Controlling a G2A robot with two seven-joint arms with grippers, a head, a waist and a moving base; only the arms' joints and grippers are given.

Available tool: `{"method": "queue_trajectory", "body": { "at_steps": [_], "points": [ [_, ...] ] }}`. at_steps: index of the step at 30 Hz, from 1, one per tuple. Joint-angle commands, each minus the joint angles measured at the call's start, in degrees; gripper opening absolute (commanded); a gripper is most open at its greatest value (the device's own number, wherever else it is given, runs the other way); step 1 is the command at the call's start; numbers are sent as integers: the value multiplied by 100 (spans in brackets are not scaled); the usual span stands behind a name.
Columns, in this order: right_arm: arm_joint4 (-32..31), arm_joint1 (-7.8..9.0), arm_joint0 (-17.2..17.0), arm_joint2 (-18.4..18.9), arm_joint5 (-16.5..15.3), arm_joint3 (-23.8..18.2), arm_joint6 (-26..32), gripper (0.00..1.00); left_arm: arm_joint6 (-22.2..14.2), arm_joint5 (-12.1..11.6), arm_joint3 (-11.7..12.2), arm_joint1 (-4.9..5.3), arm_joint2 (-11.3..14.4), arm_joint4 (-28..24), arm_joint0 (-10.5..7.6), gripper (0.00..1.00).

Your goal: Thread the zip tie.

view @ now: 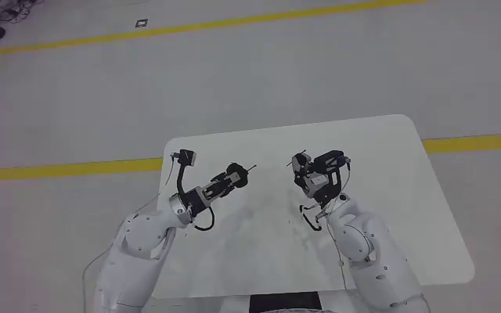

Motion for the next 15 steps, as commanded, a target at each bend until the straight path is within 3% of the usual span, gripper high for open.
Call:
{"method": "queue_trajectory", "body": {
  "at_steps": [1, 5, 10, 15],
  "points": [
    [0, 0, 0, 0, 0, 0, 0, 0, -5, 5, 3, 2, 3, 24, -1, 0],
    [-13, 5, 14, -5, -25, -51, -83, 0, -5, 5, 3, 2, 3, 24, -1, 0],
    [-431, 90, -139, 70, -492, -341, -783, 0, -5, 5, 3, 2, 3, 24, -1, 0],
    [-560, 208, -304, 5, -527, -560, -1100, 0, -5, 5, 3, 2, 3, 24, -1, 0]
  ]
}}
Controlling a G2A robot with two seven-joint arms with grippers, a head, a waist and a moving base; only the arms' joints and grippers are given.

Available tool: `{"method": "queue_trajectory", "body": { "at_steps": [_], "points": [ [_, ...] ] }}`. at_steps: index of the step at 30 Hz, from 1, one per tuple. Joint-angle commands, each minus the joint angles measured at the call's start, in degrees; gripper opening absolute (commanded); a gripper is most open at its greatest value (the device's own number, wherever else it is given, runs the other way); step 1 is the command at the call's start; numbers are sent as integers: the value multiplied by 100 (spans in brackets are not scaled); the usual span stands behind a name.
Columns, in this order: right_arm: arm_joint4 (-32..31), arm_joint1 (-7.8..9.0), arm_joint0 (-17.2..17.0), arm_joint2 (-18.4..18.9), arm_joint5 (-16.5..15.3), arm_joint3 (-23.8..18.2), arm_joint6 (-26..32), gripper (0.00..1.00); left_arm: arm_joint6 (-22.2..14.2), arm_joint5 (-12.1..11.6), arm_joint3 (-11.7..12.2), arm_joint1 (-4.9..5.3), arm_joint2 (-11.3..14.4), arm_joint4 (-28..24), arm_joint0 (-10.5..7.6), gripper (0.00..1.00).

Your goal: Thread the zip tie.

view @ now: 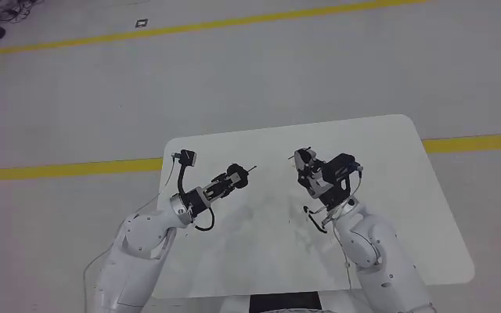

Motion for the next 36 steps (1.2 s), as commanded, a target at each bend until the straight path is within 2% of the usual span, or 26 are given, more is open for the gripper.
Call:
{"method": "queue_trajectory", "body": {
  "at_steps": [1, 6, 12, 22, 30, 36],
  "points": [
    [-2, 62, -44, -51, 3, -83, -85, 0, 0, 0, 0, 0, 0, 0, 0, 0],
    [-23, 270, -141, -339, 3, -196, -269, 0, 0, 0, 0, 0, 0, 0, 0, 0],
    [-69, 558, -38, -727, 3, -374, -555, 0, 0, 0, 0, 0, 0, 0, 0, 0],
    [-88, 560, -23, -748, 3, -397, -561, 0, 0, 0, 0, 0, 0, 0, 0, 0],
    [-383, 623, 40, -1195, 3, -390, -948, 0, 0, 0, 0, 0, 0, 0, 0, 0],
    [-265, 668, 99, -1348, 3, -253, -1106, 0, 0, 0, 0, 0, 0, 0, 0, 0]
  ]
}}
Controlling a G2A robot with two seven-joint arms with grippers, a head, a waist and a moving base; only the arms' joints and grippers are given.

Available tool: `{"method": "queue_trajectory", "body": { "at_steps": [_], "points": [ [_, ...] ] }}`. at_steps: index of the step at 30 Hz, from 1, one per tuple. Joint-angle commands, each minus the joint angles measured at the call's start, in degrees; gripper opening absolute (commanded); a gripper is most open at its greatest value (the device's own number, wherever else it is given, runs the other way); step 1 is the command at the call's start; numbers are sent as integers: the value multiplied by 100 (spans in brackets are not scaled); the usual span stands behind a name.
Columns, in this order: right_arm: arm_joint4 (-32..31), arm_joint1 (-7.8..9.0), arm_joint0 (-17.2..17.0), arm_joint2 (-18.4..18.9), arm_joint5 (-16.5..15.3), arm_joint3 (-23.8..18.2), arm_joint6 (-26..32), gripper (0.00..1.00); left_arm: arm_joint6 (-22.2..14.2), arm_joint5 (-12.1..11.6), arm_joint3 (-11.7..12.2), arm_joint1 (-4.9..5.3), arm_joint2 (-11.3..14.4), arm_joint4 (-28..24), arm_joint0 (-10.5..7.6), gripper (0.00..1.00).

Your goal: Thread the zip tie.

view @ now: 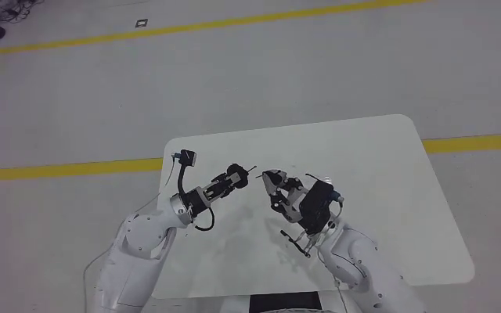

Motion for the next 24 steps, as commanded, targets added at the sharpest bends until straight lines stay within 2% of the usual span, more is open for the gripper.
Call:
{"method": "queue_trajectory", "body": {
  "at_steps": [1, 9, 14, 24],
  "points": [
    [3, 6, 46, -29, 0, 39, -8, 0, 0, 0, 0, 0, 0, 0, 0, 0],
    [-37, -37, 422, -268, 393, 286, 128, 0, 0, 0, 0, 0, 0, 0, 0, 0],
    [-45, -58, 512, -339, 699, 364, 112, 0, 0, 0, 0, 0, 0, 0, 0, 0],
    [-96, -54, 514, -336, 787, 329, 78, 0, 0, 0, 0, 0, 0, 0, 0, 0]
  ]
}}
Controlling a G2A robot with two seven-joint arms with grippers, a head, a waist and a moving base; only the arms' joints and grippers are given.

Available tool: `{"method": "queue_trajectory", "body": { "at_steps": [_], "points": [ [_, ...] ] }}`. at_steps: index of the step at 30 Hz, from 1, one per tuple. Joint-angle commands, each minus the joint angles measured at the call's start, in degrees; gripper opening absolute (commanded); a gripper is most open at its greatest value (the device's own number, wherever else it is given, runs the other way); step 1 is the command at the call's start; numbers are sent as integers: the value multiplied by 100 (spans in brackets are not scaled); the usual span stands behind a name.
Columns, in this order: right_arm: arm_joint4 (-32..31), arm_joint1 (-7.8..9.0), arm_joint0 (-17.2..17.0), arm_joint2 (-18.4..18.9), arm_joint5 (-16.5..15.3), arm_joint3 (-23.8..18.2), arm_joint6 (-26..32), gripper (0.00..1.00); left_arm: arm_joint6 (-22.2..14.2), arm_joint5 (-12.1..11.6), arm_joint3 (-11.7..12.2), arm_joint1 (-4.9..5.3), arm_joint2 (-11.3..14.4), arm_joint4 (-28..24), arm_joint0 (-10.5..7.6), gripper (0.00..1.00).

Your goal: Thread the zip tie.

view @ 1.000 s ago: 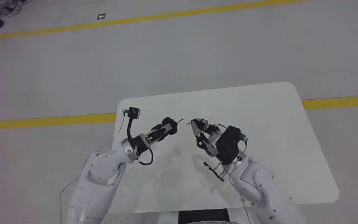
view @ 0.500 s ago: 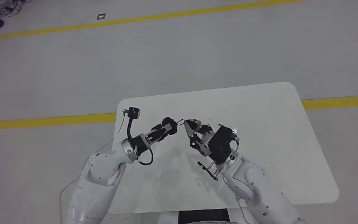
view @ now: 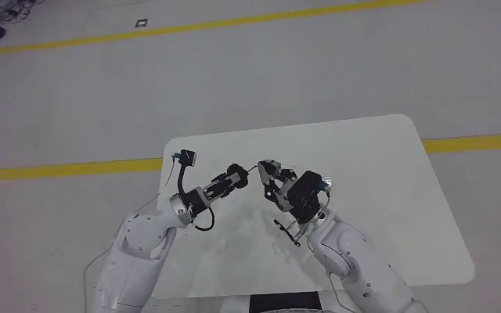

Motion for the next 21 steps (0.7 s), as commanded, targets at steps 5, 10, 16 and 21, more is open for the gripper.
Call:
{"method": "queue_trajectory", "body": {
  "at_steps": [5, 10, 16, 21],
  "points": [
    [-99, 18, -29, 3, 87, -40, 36, 0, 0, 0, 0, 0, 0, 0, 0, 0],
    [-98, 24, -2, -30, 111, 6, 83, 0, 0, 0, 0, 0, 0, 0, 0, 0],
    [-102, 24, 57, -59, 196, 65, 96, 0, 0, 0, 0, 0, 0, 0, 0, 0],
    [-118, 25, 104, -65, 266, 95, 106, 0, 0, 0, 0, 0, 0, 0, 0, 0]
  ]
}}
